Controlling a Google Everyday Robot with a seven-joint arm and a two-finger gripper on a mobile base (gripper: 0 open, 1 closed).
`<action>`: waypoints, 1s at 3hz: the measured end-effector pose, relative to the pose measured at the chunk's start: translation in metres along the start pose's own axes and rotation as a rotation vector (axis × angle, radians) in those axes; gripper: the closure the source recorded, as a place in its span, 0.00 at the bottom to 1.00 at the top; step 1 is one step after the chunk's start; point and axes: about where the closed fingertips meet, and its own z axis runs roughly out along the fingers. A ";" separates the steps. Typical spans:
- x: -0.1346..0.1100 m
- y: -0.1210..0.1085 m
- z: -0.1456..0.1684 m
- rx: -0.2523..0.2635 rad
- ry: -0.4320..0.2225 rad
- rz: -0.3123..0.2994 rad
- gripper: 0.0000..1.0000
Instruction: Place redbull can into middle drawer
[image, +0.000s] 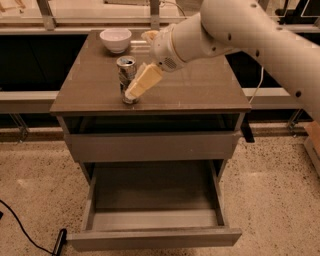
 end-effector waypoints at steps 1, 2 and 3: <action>-0.010 -0.012 0.033 0.001 -0.212 0.022 0.00; -0.010 -0.007 0.047 -0.020 -0.242 0.020 0.00; -0.010 -0.007 0.045 -0.017 -0.238 0.020 0.00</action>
Offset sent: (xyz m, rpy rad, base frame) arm 0.0192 0.0260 -0.0053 0.1773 -0.0257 0.0572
